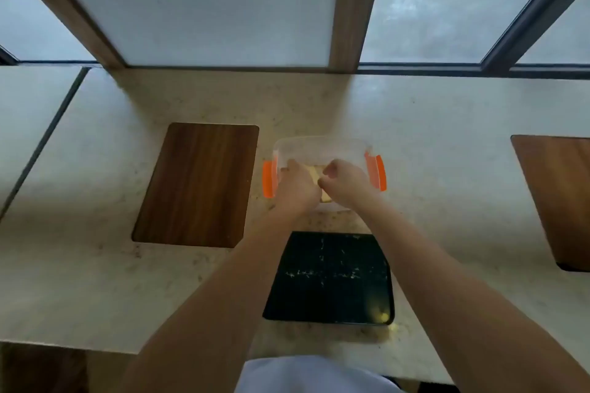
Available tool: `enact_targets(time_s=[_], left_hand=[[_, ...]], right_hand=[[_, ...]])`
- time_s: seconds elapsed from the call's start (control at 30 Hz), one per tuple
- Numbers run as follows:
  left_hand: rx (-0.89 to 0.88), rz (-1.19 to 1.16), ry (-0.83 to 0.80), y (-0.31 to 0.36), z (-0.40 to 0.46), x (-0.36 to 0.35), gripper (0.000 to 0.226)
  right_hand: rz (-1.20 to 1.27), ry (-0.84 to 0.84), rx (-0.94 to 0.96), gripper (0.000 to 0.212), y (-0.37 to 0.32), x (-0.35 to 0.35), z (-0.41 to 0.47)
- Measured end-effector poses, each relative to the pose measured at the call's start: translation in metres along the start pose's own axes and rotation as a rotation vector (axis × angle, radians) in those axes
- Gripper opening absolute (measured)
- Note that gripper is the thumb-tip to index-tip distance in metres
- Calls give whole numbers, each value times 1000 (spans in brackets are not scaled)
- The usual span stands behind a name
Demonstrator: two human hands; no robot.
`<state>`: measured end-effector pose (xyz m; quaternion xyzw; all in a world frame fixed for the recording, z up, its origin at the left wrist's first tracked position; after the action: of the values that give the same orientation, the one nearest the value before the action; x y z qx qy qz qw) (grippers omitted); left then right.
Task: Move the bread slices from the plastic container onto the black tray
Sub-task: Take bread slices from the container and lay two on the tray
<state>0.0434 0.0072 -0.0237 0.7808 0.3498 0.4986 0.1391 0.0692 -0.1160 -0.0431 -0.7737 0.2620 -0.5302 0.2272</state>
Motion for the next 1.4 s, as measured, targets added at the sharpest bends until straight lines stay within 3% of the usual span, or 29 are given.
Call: enact_targets(time_s=[0.23, 0.4, 0.57, 0.9, 1.17, 1.4], left_hand=[[108, -5, -10, -4, 13, -5, 77], [59, 93, 36, 1, 17, -8, 57], [42, 99, 31, 9, 24, -9, 53], [114, -15, 30, 1, 54, -17, 28], [352, -439, -72, 2, 64, -35, 21], [168, -644, -23, 6, 38, -7, 24]], right_hand=[[-32, -133, -74, 43, 10, -11, 25], [-151, -191, -101, 51, 12, -22, 36], [-199, -260, -80, 54, 16, -34, 41], [-16, -226, -142, 38, 28, -31, 49], [109, -272, -196, 21, 30, -28, 49], [287, -158, -48, 27, 4, 11, 19]])
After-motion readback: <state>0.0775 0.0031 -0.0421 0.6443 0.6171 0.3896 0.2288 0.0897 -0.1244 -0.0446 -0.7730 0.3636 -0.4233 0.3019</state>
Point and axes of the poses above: each hand's wrist, its own z-axis towards the middle knuckle, its own x-axis out of the back of the hand, y = z × x, the point moved 5 cm from there along z, towards the middle knuckle, and after that the axes turned 1 degree about -x, right-handed, at the moved point
